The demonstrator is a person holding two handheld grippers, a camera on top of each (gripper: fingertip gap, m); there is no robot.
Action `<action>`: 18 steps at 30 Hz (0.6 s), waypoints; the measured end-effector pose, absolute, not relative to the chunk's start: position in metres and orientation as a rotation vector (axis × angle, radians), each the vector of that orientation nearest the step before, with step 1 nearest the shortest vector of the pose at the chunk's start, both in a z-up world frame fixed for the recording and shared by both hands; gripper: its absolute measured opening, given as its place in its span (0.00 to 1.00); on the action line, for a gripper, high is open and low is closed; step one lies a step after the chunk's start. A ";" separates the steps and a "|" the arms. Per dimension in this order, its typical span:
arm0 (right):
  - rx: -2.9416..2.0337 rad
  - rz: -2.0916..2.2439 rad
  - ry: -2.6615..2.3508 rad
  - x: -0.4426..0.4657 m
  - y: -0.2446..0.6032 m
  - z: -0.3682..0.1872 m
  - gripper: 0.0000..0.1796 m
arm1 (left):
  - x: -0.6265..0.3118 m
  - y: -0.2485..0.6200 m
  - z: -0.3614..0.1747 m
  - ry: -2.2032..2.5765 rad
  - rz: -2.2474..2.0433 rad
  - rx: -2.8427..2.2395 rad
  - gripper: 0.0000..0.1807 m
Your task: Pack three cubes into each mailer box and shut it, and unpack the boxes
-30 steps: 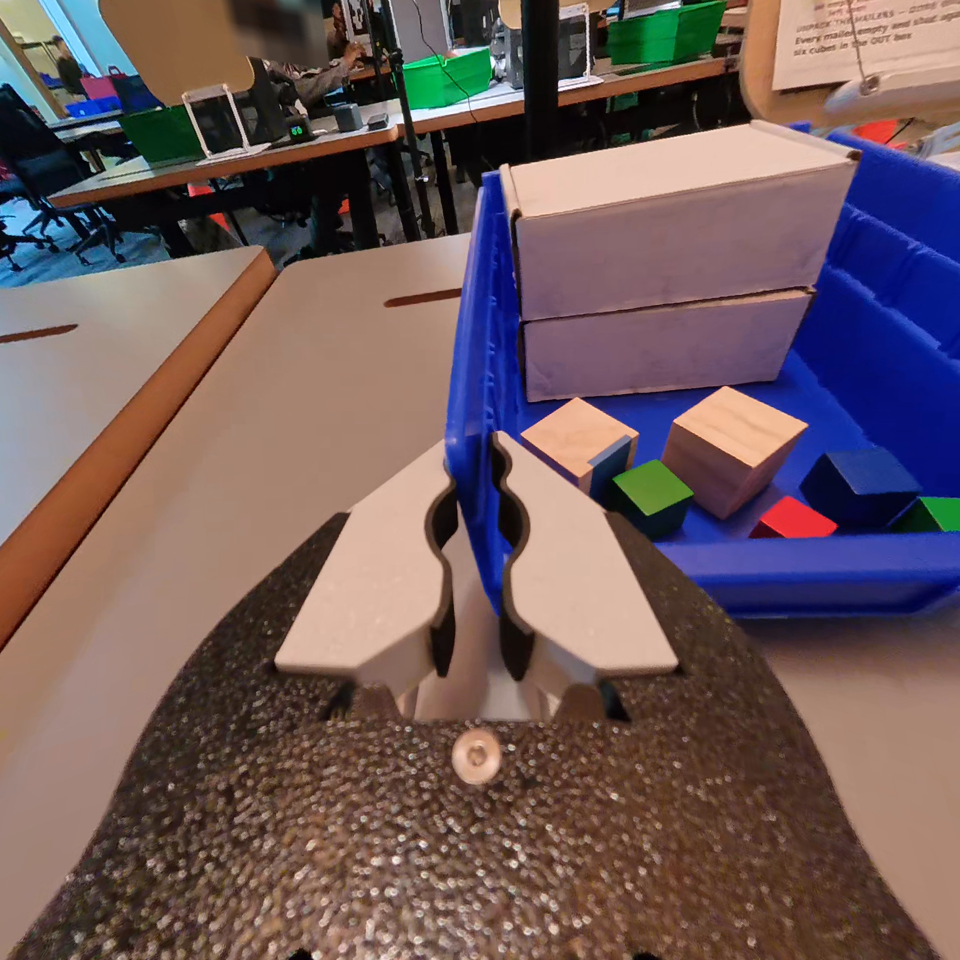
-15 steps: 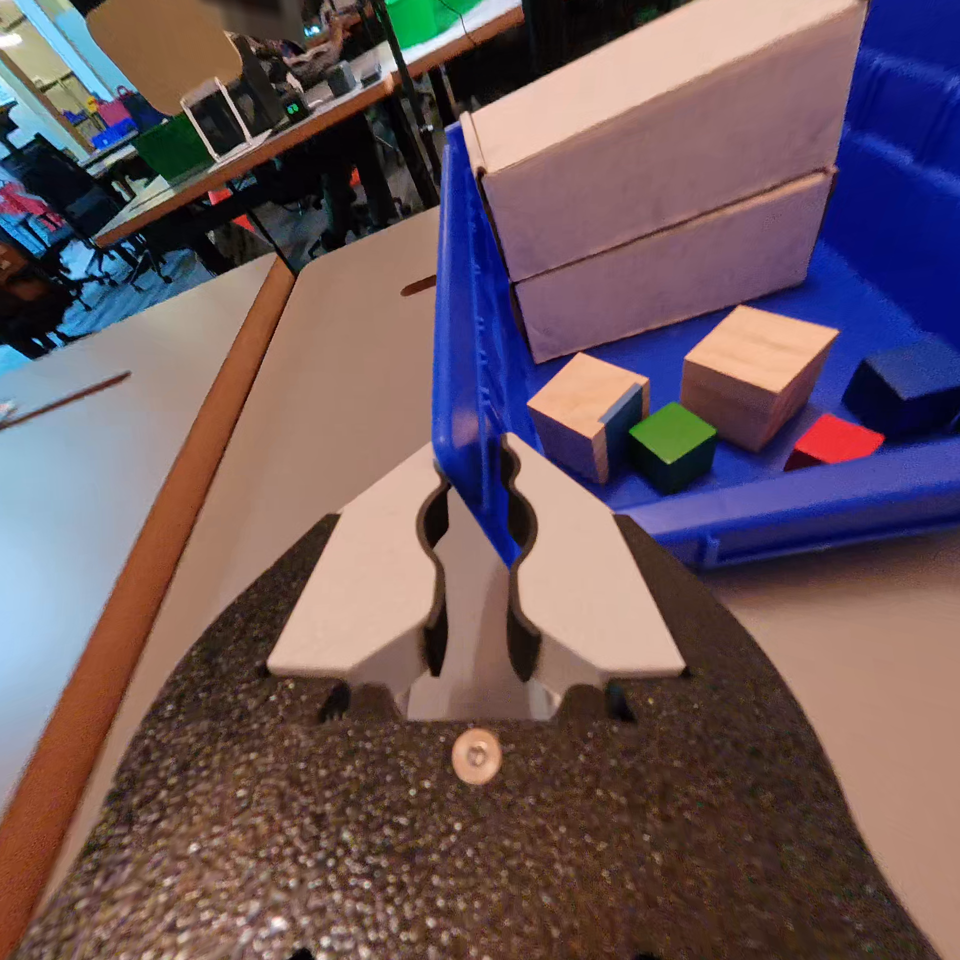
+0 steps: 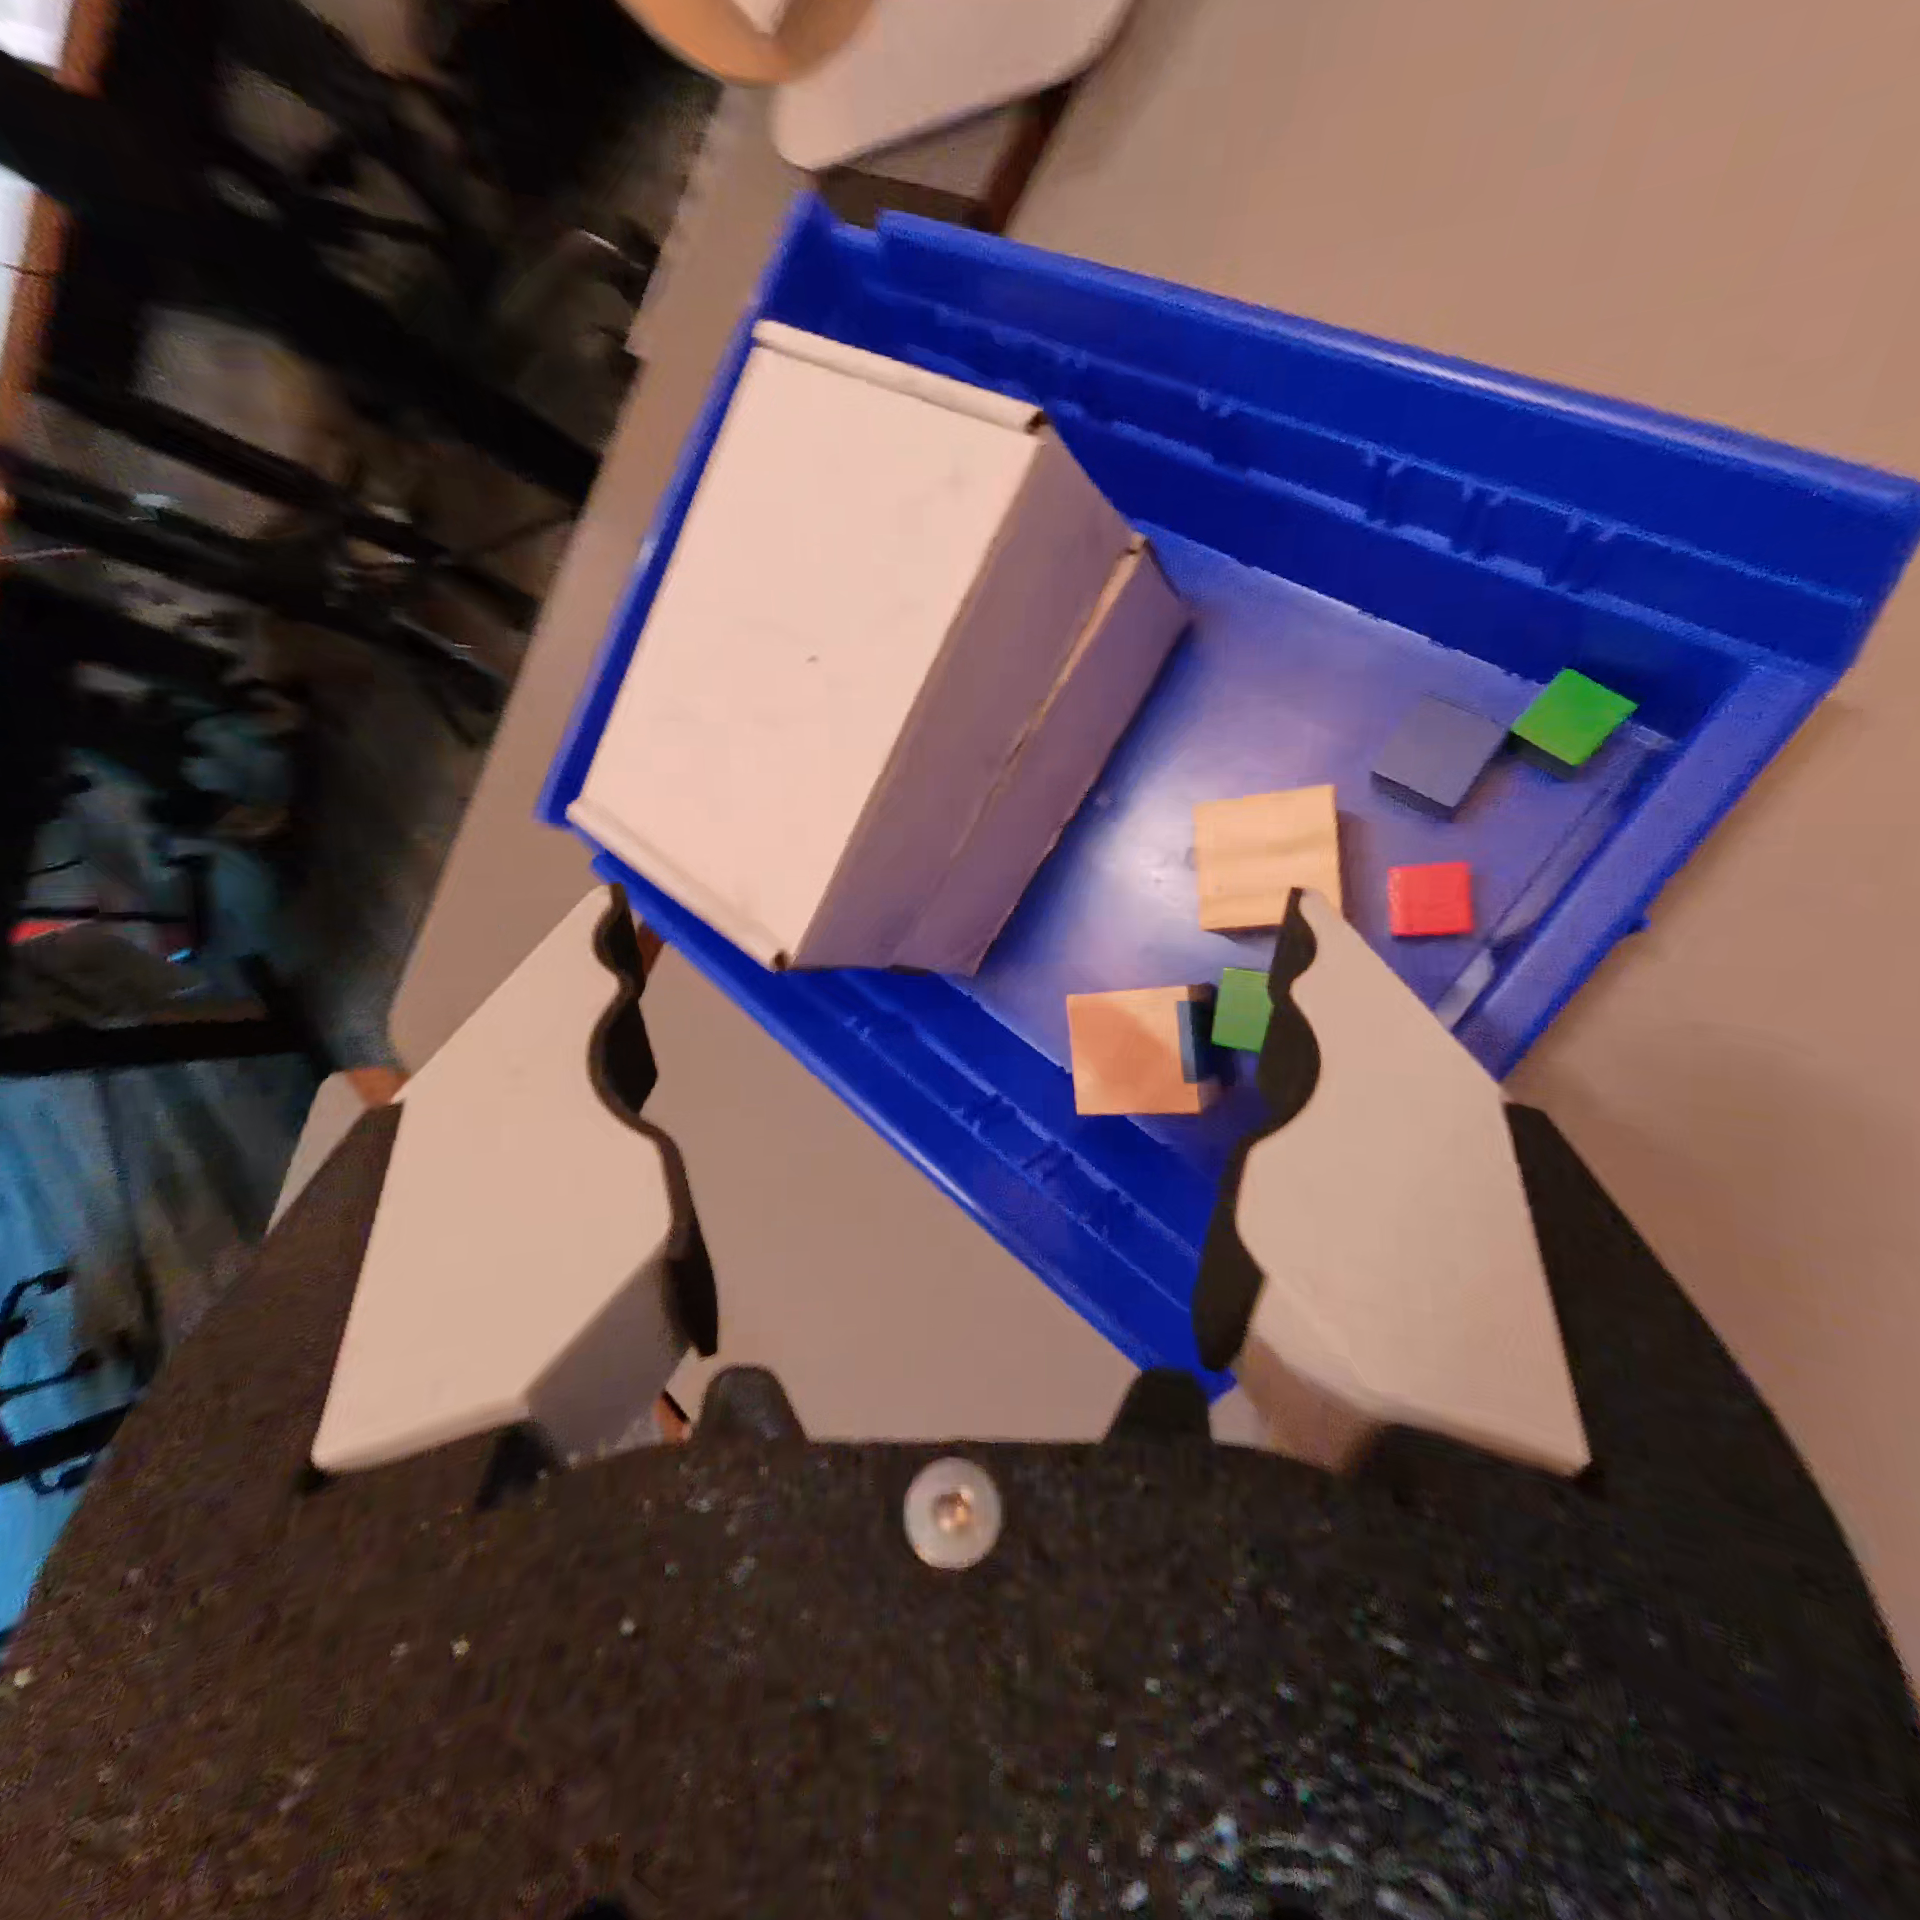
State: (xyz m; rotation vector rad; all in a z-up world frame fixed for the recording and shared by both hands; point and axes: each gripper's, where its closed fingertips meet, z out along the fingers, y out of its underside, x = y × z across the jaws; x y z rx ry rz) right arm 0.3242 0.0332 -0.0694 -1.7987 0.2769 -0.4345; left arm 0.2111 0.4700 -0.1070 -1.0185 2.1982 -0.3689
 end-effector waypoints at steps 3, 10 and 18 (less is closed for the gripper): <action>-1.746 -0.475 0.258 0.304 0.054 -0.088 0.60 | 0.235 0.468 -0.116 2.376 -0.256 -0.977 0.65; -2.045 -0.824 0.250 0.325 0.042 -0.149 0.53 | 0.293 0.489 -0.141 2.592 0.011 -0.914 0.63; -2.035 -0.881 0.340 0.348 0.015 -0.147 0.52 | 0.322 0.494 -0.165 2.749 -0.017 -0.984 0.67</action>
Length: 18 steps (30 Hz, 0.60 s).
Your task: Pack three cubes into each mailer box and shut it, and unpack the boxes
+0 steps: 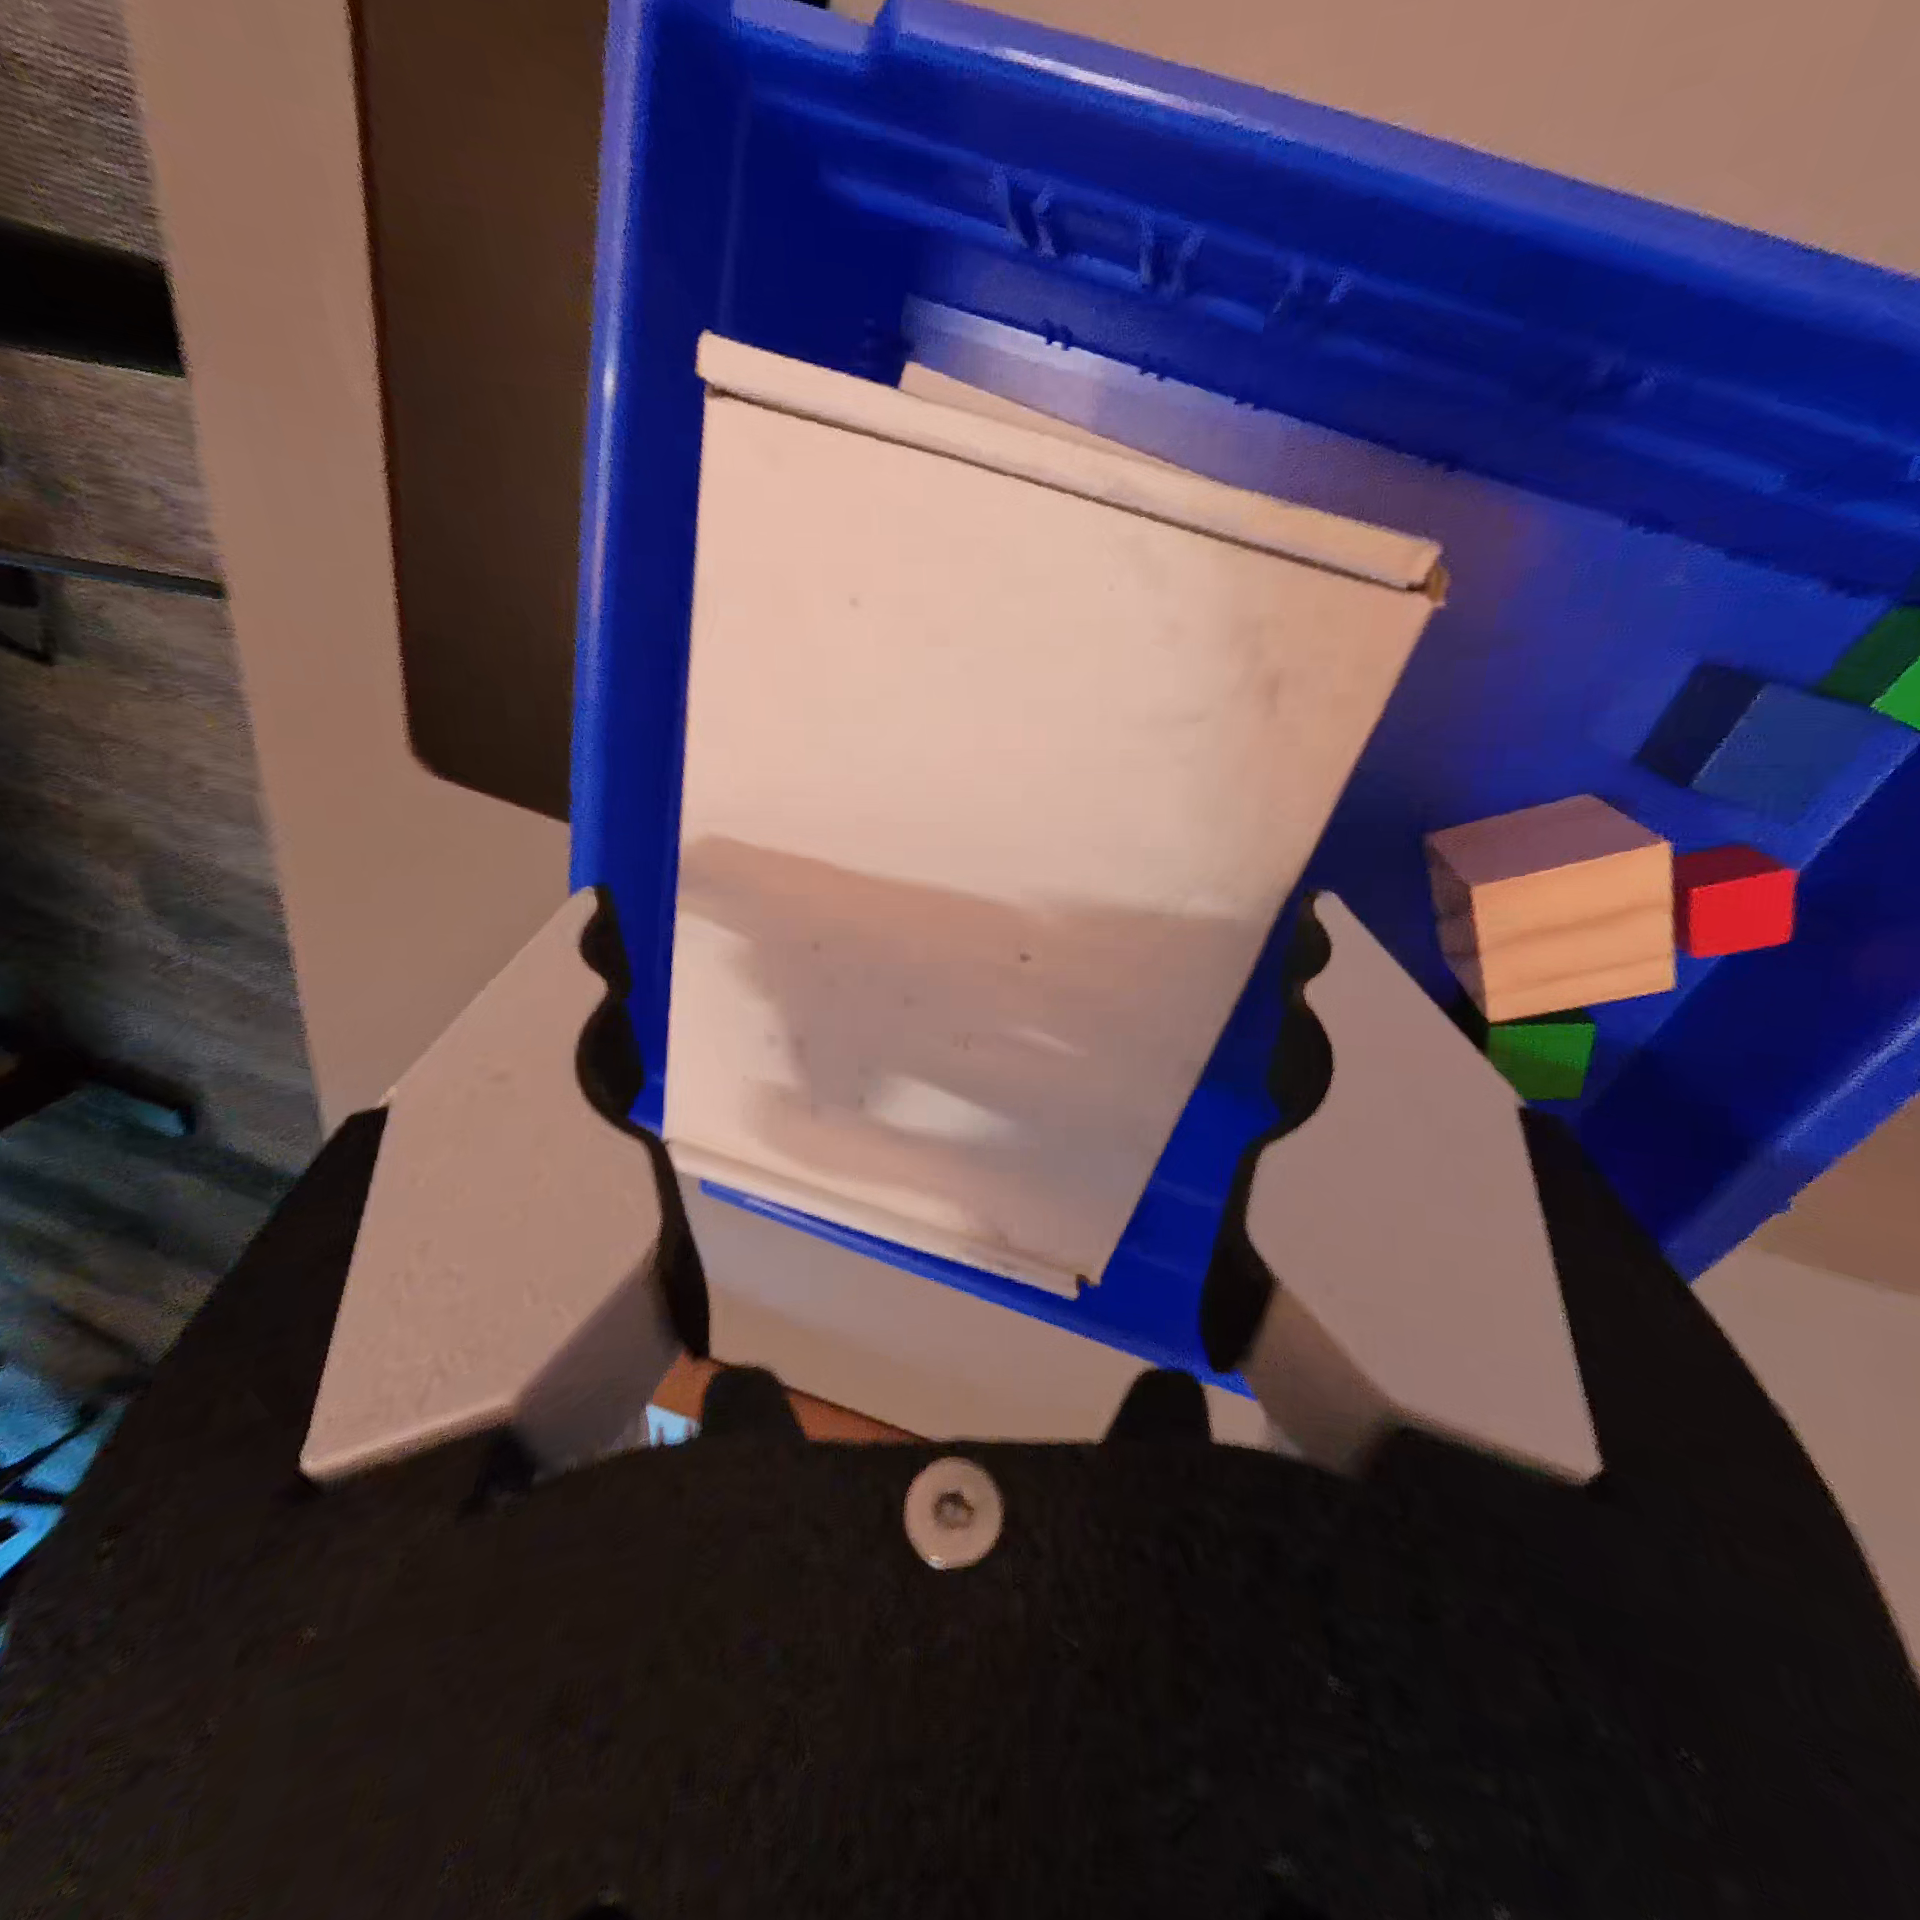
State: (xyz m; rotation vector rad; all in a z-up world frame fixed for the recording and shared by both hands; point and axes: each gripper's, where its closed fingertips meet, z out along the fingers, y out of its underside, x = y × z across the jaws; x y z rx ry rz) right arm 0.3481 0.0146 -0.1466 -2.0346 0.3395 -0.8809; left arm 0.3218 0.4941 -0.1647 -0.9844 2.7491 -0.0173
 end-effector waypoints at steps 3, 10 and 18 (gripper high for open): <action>-1.993 -0.811 0.321 0.341 0.022 -0.139 0.52 | 0.321 0.495 -0.176 2.800 -0.041 -1.032 0.70; -1.971 -0.775 0.315 0.337 0.026 -0.134 0.51 | 0.316 0.508 -0.194 2.830 0.067 -1.038 0.73; -1.950 -0.804 0.286 0.329 0.025 -0.122 0.51 | 0.296 0.475 -0.130 2.805 0.077 -1.029 0.73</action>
